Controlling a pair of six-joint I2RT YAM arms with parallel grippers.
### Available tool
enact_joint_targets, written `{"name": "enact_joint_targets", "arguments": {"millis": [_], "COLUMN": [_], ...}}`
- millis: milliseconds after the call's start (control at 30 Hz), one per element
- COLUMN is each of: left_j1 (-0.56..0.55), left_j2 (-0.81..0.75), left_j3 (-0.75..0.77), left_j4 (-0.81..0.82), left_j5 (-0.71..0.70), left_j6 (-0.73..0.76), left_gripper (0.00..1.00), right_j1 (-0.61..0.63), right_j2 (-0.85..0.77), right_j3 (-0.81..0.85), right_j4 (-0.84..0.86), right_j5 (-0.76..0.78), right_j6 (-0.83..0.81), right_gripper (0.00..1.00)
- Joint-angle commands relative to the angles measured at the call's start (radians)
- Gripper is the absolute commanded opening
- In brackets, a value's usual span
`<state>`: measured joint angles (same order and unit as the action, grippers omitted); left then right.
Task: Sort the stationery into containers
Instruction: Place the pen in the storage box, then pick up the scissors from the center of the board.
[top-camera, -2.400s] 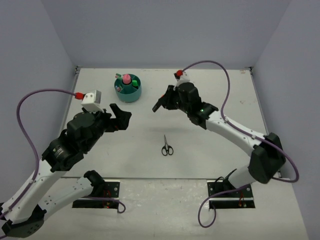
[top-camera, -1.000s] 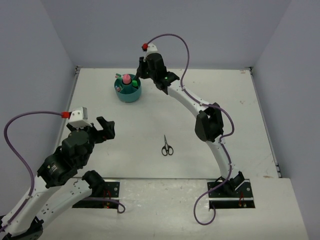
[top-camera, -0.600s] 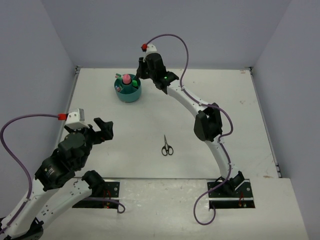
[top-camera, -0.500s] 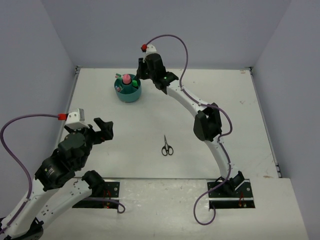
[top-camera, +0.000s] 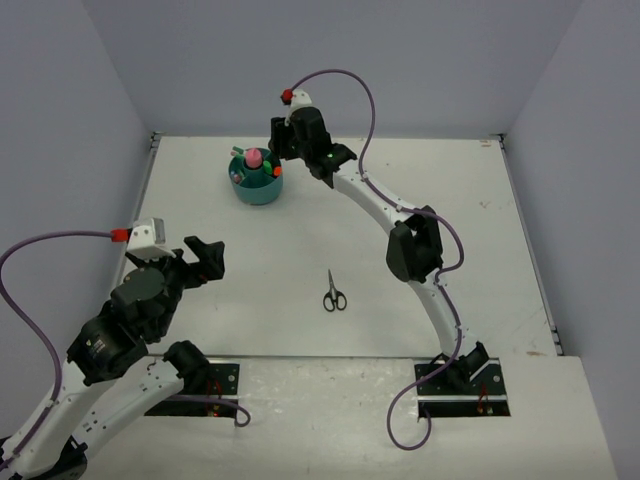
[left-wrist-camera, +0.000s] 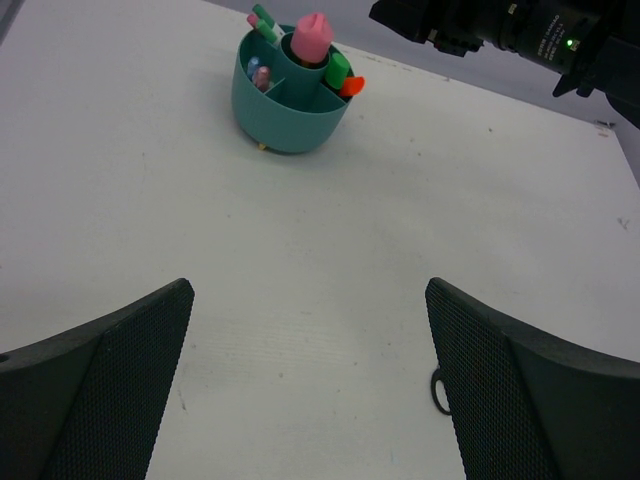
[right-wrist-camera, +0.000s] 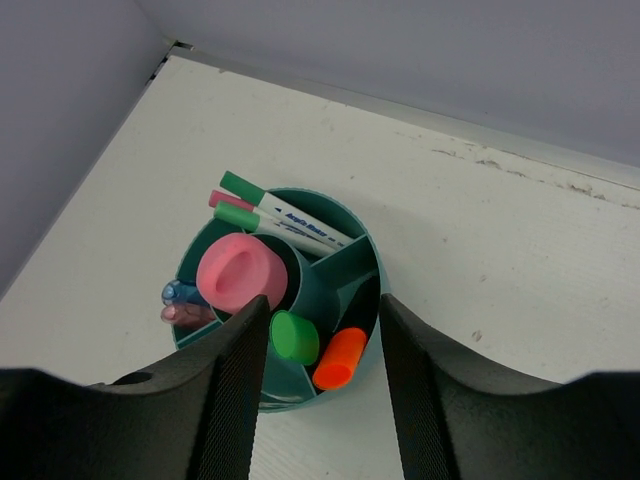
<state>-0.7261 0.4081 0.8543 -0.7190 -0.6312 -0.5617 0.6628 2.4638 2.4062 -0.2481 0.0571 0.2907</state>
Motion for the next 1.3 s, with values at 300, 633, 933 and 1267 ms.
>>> {"name": "enact_joint_targets", "arguments": {"millis": [300, 633, 933, 1267], "left_j1": [0.004, 0.01, 0.011, 0.014], "left_j2": [0.061, 0.109, 0.311, 0.366], "left_j3": [0.005, -0.001, 0.011, 0.003], "left_j4": [0.024, 0.038, 0.071, 0.074], "left_j5": [-0.012, 0.024, 0.171, 0.184], "left_j6": [0.022, 0.031, 0.038, 0.036], "left_gripper": [1.0, 1.0, 1.0, 1.0], "right_j1": [0.004, 0.009, 0.109, 0.206], "right_j2": [-0.471, -0.935, -1.01, -0.82], "right_j3": [-0.237, -1.06, -1.318, -1.315], "right_j4": [-0.224, -0.282, -0.251, -0.341], "right_j5": [0.047, 0.079, 0.107, 0.168], "right_j6": [0.011, 0.154, 0.214, 0.263], "right_gripper": [0.65, 0.48, 0.35, 0.3]}}
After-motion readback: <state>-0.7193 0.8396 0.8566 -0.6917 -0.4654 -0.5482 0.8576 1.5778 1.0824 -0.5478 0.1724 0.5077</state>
